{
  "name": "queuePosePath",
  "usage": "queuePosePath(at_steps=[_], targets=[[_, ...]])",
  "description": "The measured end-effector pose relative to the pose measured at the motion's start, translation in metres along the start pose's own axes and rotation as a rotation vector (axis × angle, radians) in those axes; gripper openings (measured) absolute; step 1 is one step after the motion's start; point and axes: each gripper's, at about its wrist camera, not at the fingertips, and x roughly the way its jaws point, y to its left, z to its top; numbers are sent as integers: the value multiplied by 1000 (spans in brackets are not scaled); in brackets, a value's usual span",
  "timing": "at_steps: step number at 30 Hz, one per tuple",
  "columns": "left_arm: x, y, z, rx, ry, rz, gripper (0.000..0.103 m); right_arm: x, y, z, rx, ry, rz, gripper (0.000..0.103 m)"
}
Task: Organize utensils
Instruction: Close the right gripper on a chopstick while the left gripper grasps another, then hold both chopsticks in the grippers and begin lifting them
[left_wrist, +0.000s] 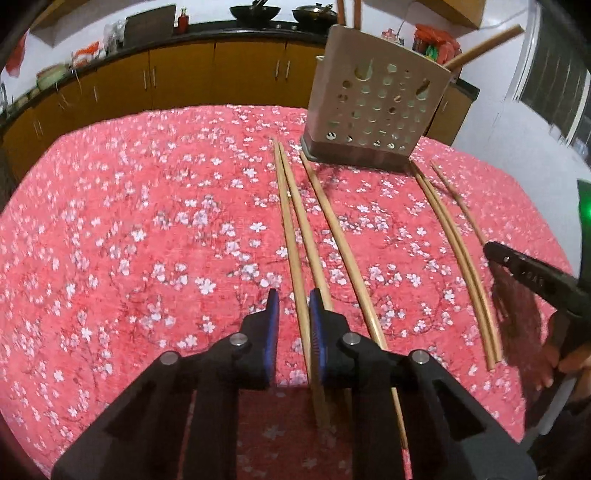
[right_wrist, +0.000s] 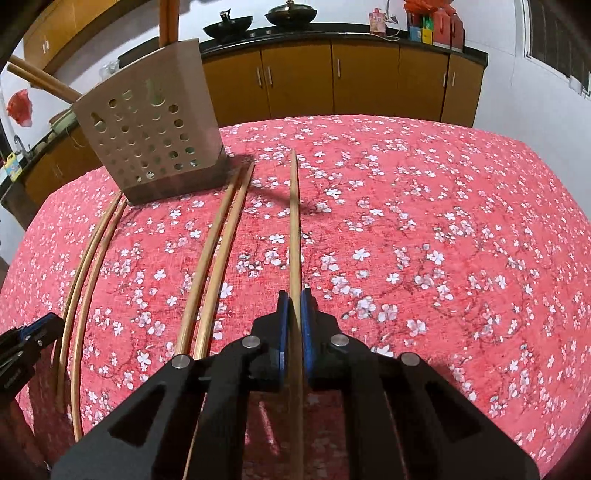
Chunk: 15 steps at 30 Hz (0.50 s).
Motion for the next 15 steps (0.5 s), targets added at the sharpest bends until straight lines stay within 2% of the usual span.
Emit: queuePosePath(at_steps=[3, 7, 15], targets=[[2, -5, 2, 20, -6, 19, 17, -5, 4, -2, -14, 5, 7, 8], [4, -2, 5, 26, -12, 44, 9, -8, 7, -5, -20, 14, 23, 8], [8, 40, 21, -49, -14, 123, 8, -7, 7, -8, -49, -13, 2, 8]])
